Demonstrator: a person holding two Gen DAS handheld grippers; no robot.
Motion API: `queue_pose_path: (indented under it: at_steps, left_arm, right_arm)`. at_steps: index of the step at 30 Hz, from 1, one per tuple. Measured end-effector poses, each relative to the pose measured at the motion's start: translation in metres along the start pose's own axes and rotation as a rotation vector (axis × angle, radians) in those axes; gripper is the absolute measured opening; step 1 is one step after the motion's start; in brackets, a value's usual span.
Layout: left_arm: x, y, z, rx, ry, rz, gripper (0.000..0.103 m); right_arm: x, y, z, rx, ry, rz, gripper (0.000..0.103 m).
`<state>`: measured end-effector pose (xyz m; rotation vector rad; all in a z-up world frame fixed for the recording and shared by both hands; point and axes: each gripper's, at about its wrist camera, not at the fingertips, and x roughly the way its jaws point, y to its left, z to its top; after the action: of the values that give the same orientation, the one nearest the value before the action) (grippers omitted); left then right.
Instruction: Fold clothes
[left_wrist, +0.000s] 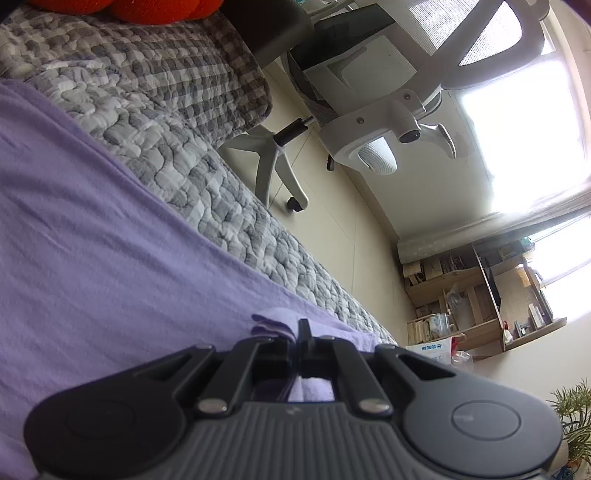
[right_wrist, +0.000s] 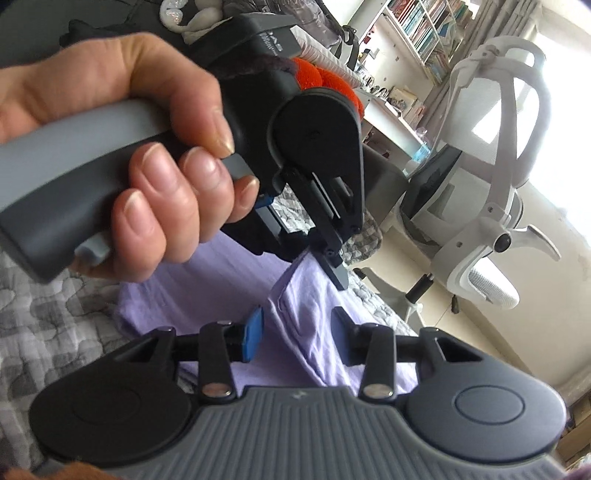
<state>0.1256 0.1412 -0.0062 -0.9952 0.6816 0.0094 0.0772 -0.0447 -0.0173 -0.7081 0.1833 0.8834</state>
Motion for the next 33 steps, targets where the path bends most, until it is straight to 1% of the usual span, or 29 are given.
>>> queue_pose_path:
  at_steps: [3,4,5,6,7,10,15,20,22,24,25,29,32,33]
  left_arm:
    - [-0.001,0.001,0.001,-0.006,0.003,-0.006,0.002]
    - [-0.002,0.001,0.001,-0.008,0.004,-0.007,0.002]
    - [-0.002,0.001,0.001,-0.007,0.004,-0.007,0.002]
    - [-0.002,0.001,0.002,-0.003,0.001,-0.002,0.002]
    - [-0.002,0.001,0.002,0.001,-0.001,0.004,0.002]
    - [-0.003,0.0,0.004,0.021,-0.015,0.018,0.002]
    - [-0.008,-0.003,0.012,0.081,-0.04,0.039,0.002]
    - [-0.013,-0.004,0.021,0.16,-0.063,0.091,0.002]
    - [-0.018,-0.004,0.027,0.205,-0.074,0.134,0.002]
    - [-0.023,-0.003,0.032,0.253,-0.092,0.182,0.002]
    - [-0.026,-0.001,0.036,0.259,-0.102,0.191,0.002]
    - [-0.042,0.007,0.051,0.277,-0.111,0.193,0.002]
    - [-0.057,0.011,0.06,0.335,-0.135,0.226,0.002]
    - [-0.061,0.016,0.063,0.338,-0.139,0.227,0.002]
  right_arm:
    - [0.006,0.009,-0.001,-0.046,0.004,-0.022,0.042]
    - [0.008,0.012,-0.001,-0.065,0.007,-0.031,0.04]
    - [0.01,0.016,-0.001,-0.084,0.009,-0.04,0.024]
    - [0.011,0.017,-0.001,-0.095,0.012,-0.054,0.01]
    - [0.012,0.017,-0.001,-0.088,0.01,-0.069,0.003]
    - [0.003,0.011,0.006,-0.02,-0.032,-0.064,0.003]
    - [0.002,0.007,0.017,0.094,-0.048,-0.074,0.003]
    - [0.009,0.001,0.029,0.246,-0.055,-0.048,0.003]
    - [0.014,0.002,0.034,0.28,-0.06,-0.028,0.003]
    - [0.019,0.005,0.041,0.298,-0.066,-0.012,0.003]
    - [0.021,0.007,0.044,0.304,-0.069,-0.004,0.003]
    - [0.032,0.014,0.06,0.316,-0.077,0.024,0.003]
    - [0.039,0.021,0.073,0.3,-0.088,0.049,0.003]
    - [0.041,0.024,0.077,0.292,-0.092,0.058,0.003]
